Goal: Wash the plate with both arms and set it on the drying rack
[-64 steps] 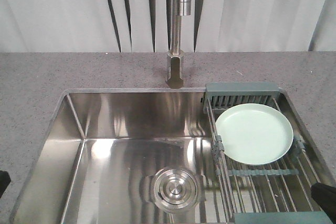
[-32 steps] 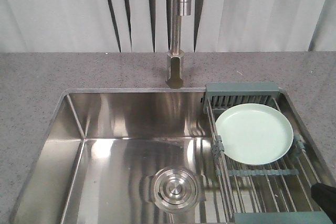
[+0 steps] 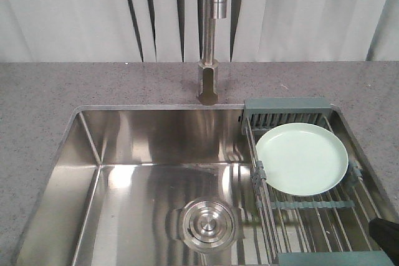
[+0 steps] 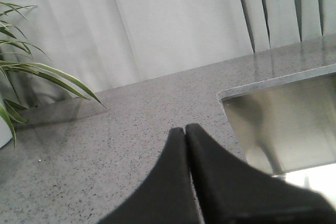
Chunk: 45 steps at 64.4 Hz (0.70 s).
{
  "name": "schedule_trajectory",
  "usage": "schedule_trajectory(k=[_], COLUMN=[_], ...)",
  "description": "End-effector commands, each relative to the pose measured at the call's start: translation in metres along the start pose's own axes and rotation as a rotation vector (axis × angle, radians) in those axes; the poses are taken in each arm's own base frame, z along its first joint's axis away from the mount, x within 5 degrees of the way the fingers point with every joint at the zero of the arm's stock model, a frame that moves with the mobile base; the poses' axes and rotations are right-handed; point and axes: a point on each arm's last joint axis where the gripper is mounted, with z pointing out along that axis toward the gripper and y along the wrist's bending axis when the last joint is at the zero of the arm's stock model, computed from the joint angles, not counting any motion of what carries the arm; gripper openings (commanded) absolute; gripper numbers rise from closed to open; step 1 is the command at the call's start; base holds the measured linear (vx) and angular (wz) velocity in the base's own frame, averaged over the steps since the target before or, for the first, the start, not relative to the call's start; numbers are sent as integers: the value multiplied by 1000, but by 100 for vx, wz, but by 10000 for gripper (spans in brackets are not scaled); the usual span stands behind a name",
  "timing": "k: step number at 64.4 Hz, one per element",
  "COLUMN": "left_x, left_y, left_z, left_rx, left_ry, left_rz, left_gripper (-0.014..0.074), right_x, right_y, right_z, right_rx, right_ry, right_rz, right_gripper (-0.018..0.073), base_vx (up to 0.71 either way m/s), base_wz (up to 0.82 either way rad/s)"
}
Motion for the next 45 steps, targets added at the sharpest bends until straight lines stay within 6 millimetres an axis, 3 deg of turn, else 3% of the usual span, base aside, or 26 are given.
schedule_trajectory(k=[1,45], left_x=[-15,-15], left_y=[3,3], left_z=[-3,-3], left_rx=[-24,-22], left_ry=[-104,-104], left_rz=[-42,-71], left_gripper=[-6,-6], right_x=[-13,-13], right_y=[-3,-3], right_z=[-4,-4], right_rx=[28,28], right_ry=[-71,-71], right_rz=[2,2], right_gripper=[-8,-8], base_vx=[0,0], base_wz=[0,0])
